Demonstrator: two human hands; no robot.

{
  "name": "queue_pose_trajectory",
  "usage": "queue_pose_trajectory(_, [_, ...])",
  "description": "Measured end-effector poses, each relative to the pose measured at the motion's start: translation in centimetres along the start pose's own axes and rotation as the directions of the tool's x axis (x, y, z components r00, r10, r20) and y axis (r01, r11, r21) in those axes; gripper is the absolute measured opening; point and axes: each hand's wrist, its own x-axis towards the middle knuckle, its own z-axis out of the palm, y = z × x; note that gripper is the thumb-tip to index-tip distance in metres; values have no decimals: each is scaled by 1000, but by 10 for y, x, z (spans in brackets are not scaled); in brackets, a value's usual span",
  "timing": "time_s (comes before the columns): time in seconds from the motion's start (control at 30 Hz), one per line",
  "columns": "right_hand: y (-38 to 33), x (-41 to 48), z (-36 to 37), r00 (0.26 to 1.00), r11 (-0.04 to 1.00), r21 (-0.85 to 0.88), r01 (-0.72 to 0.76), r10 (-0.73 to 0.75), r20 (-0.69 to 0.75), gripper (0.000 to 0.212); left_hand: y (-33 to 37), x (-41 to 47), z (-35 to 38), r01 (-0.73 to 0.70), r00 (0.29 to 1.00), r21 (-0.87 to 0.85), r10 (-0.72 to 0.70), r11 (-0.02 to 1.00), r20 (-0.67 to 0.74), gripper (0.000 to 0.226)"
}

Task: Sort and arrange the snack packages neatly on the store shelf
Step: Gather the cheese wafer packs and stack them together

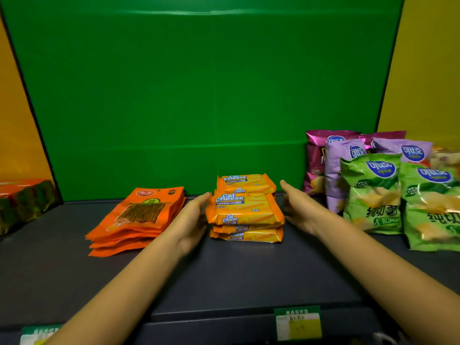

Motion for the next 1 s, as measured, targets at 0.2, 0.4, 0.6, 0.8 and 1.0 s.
queue_pose_trajectory(0.2, [18,-23,16,992,997,60,54,-60,111,52,-5,4,11,23,1000,-103,-21,994,13,45])
queue_pose_trajectory(0.4, [28,-30,15,992,995,53,86,-91,83,48,-6,12,17,39,999,-50,-40,998,-22,50])
queue_pose_trajectory(0.6, [29,-33,10,992,986,167,25,-46,119,39,-2,10,18,55,996,-71,-60,996,-69,41])
queue_pose_trajectory(0.8, [26,-25,10,999,1000,0,25,-25,31,36,-7,8,25,45,997,-73,-49,996,-55,34])
queue_pose_trajectory(1.0, [25,-12,3,1000,1000,-30,-3,4,14,31,-12,10,34,36,996,-73,-42,997,-79,37])
